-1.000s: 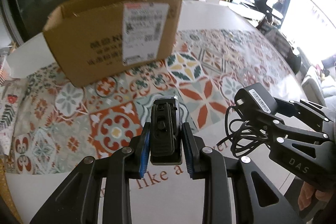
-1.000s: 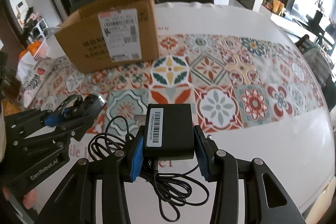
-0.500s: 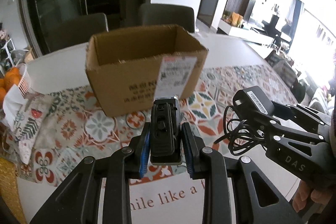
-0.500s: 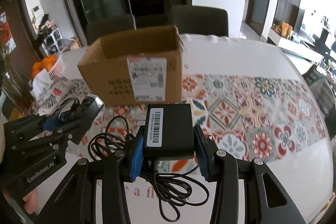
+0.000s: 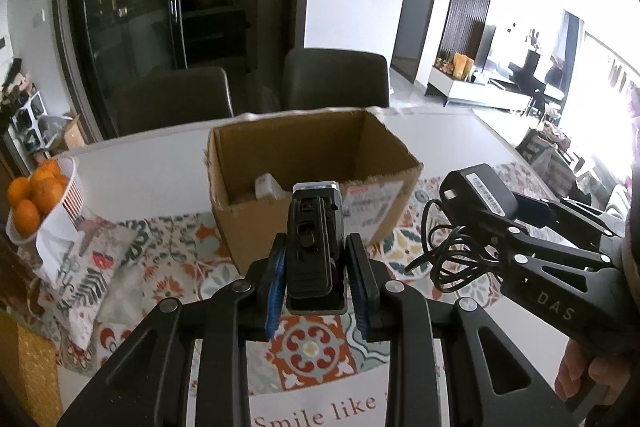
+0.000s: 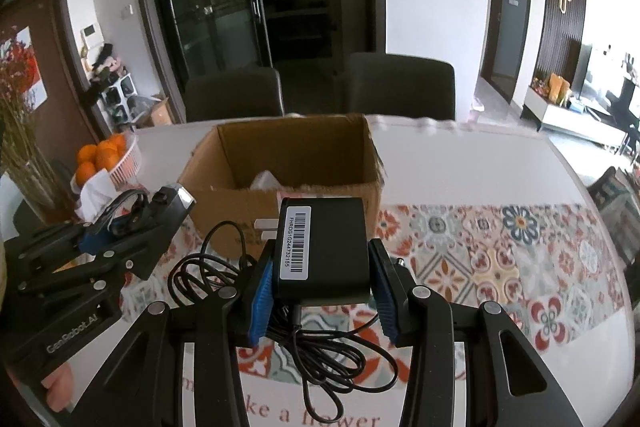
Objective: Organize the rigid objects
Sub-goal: 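Lift and carry the black device and black adapter over the cardboard box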
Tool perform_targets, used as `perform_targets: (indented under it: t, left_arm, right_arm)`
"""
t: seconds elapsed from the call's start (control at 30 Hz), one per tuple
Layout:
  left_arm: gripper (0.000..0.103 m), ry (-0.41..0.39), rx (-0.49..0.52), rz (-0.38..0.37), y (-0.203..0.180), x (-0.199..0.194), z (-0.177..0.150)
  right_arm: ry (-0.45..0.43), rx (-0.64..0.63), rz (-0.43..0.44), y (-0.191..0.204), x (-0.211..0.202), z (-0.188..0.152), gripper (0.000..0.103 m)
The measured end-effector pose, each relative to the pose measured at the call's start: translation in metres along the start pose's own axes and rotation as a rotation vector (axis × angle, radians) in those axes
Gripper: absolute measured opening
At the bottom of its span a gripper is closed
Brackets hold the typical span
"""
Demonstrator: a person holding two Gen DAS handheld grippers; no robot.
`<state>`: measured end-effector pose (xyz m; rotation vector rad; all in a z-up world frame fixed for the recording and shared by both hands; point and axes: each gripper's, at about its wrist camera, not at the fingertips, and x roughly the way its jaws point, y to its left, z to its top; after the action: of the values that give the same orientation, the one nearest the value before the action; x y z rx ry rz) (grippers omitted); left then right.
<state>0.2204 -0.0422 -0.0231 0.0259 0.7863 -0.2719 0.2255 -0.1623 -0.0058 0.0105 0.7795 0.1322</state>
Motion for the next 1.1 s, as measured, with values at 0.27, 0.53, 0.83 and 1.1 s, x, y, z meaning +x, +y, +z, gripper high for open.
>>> perform_targets:
  t: [0.27,0.53,0.83,1.1]
  left_arm:
    - [0.029,-0.042,0.012,0.024,0.011,-0.002,0.028]
    - [0.029,-0.062,0.026,0.042,0.019,0.013,0.053]
    - [0.029,-0.05,0.004,0.044,0.035,0.038,0.073]
    - [0.029,-0.014,-0.006,0.06,0.049,0.067,0.085]
  right_arm:
    - [-0.047,-0.022,0.011,0.007,0.004,0.028,0.043]
    - [-0.079,-0.038,0.02,0.009,0.02,0.059,0.043]
    - [-0.095,-0.043,0.028,0.008,0.045,0.09,0.043]
    - [-0.081,-0.067,0.047,0.009,0.072,0.107,0.043]
